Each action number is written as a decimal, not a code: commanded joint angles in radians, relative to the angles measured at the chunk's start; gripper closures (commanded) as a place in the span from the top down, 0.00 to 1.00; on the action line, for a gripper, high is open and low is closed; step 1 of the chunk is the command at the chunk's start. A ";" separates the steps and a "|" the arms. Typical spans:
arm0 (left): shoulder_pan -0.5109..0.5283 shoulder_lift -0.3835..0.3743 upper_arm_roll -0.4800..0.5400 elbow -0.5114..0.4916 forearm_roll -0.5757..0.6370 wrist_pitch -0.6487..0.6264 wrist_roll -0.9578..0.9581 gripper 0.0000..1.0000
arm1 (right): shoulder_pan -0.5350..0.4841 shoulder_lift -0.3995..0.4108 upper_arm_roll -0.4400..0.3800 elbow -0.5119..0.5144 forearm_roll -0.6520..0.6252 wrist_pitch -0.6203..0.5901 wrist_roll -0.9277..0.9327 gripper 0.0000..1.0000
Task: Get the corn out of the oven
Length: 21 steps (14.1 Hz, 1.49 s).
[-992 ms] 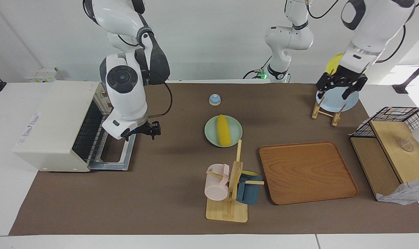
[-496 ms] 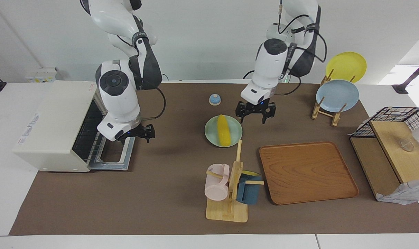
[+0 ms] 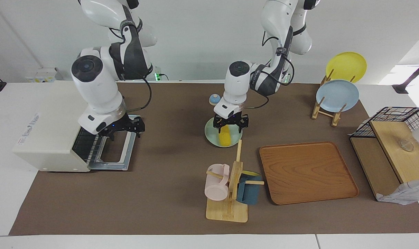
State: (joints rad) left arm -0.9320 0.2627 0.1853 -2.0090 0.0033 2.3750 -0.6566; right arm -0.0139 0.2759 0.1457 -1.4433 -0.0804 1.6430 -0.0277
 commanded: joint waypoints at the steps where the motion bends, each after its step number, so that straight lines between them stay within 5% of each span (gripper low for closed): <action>1: -0.039 0.049 0.020 0.004 0.001 0.052 -0.046 1.00 | -0.058 0.008 0.011 0.090 0.024 -0.103 -0.090 0.98; 2: -0.044 0.050 0.020 0.001 0.001 0.055 -0.046 0.97 | -0.061 0.008 0.011 0.109 0.022 -0.120 -0.100 0.98; 3: -0.044 0.052 0.020 -0.004 0.001 0.055 -0.047 0.79 | -0.061 0.008 0.009 0.110 0.021 -0.127 -0.100 0.98; 4: -0.044 0.050 0.020 -0.002 0.001 0.044 -0.061 0.34 | -0.061 0.006 0.009 0.110 0.019 -0.127 -0.100 0.98; 5: -0.042 0.050 0.022 0.004 0.001 0.038 -0.072 0.00 | -0.061 0.006 0.009 0.109 0.019 -0.127 -0.100 0.98; 8: 0.005 0.027 0.031 0.087 0.001 -0.075 -0.049 0.00 | -0.057 0.006 0.009 0.109 0.019 -0.120 -0.097 0.98; 12: 0.206 -0.014 0.032 0.248 0.001 -0.287 0.197 0.00 | -0.046 0.006 0.009 0.106 0.025 -0.117 -0.092 0.98; 17: 0.484 0.105 0.028 0.302 -0.019 -0.180 0.558 0.00 | -0.034 0.006 0.018 0.098 0.025 -0.112 -0.054 0.98; 21: 0.571 0.239 0.028 0.377 -0.097 -0.082 0.730 0.00 | -0.011 0.000 0.018 0.083 0.025 -0.104 -0.043 0.98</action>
State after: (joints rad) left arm -0.3793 0.4298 0.2256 -1.7014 -0.0714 2.2719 0.0259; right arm -0.0213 0.2772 0.1593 -1.3509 -0.0758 1.5307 -0.0889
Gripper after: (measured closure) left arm 0.449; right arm 0.018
